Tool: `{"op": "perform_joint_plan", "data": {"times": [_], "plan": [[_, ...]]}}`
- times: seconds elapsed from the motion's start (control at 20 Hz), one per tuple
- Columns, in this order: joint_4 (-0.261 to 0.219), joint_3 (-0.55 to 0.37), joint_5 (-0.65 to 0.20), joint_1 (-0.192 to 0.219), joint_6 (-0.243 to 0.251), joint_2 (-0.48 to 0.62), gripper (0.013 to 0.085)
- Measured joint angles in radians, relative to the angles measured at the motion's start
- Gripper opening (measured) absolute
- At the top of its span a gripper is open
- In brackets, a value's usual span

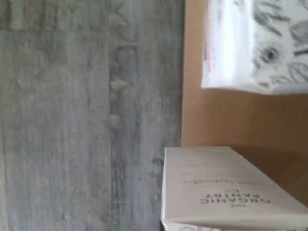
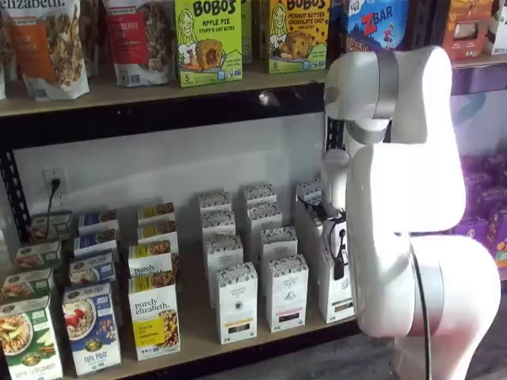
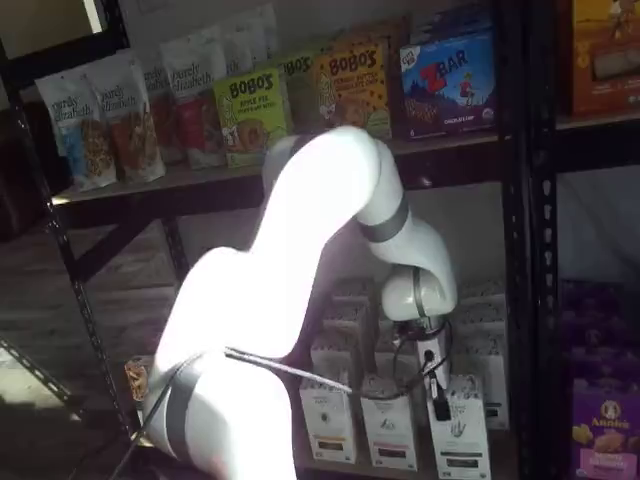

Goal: Pick up the white box with a green strip in the middle, on the bottom shelf, the sixth box from the left

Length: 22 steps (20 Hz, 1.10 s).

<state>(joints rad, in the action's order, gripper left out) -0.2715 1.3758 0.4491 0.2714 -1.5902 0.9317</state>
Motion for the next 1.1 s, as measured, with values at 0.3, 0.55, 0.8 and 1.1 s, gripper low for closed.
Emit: {"op": "perform_joint_plan", "data": {"times": [0.3,0.55,0.8,1.1], "plan": [[-0.036,-0.211,-0.037,-0.012,0.049,-0.163,0.0450],[-0.027,-0.337,-0.058,-0.020,0.051,-0.272,0.0450],[-0.034,-0.428,-0.048,-0.034,0.072,-0.366,0.0450],[-0.055,-0.546,-0.036,-0.055,0.111,-0.495,0.0450]]}}
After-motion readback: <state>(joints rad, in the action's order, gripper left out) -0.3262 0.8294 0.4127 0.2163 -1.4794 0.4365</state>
